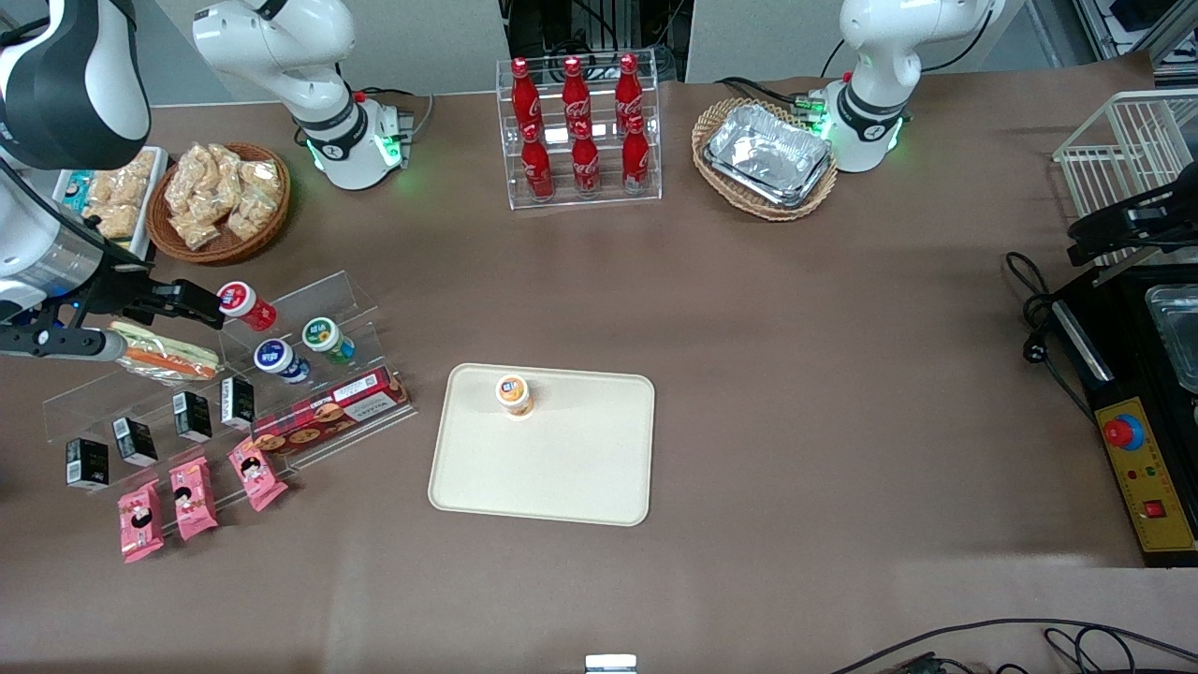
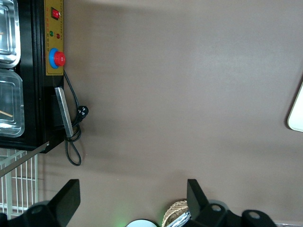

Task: Place sandwich on tray
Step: 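Move the right gripper over the wrapped sandwich on the acrylic rack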

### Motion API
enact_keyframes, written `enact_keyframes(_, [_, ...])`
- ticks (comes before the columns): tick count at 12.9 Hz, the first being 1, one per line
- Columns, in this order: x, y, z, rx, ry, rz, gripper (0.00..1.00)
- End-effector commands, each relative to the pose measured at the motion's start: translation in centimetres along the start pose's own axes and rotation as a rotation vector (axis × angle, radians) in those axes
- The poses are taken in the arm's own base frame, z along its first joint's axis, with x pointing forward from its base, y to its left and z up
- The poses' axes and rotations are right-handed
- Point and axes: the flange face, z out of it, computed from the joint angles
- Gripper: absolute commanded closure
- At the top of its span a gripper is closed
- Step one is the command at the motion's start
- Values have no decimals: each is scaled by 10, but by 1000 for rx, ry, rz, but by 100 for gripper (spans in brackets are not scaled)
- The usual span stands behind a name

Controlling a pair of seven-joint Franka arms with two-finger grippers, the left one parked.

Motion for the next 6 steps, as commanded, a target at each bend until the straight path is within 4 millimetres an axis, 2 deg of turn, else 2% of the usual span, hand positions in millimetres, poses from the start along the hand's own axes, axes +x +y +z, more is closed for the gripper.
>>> enact_keyframes(1, [-3,5,-16,19,18,13,0])
enact_keyframes(3, [-3,4,-26,21,38,16,0])
enact_keyframes(6, [1,19,-36,23,62,34,0])
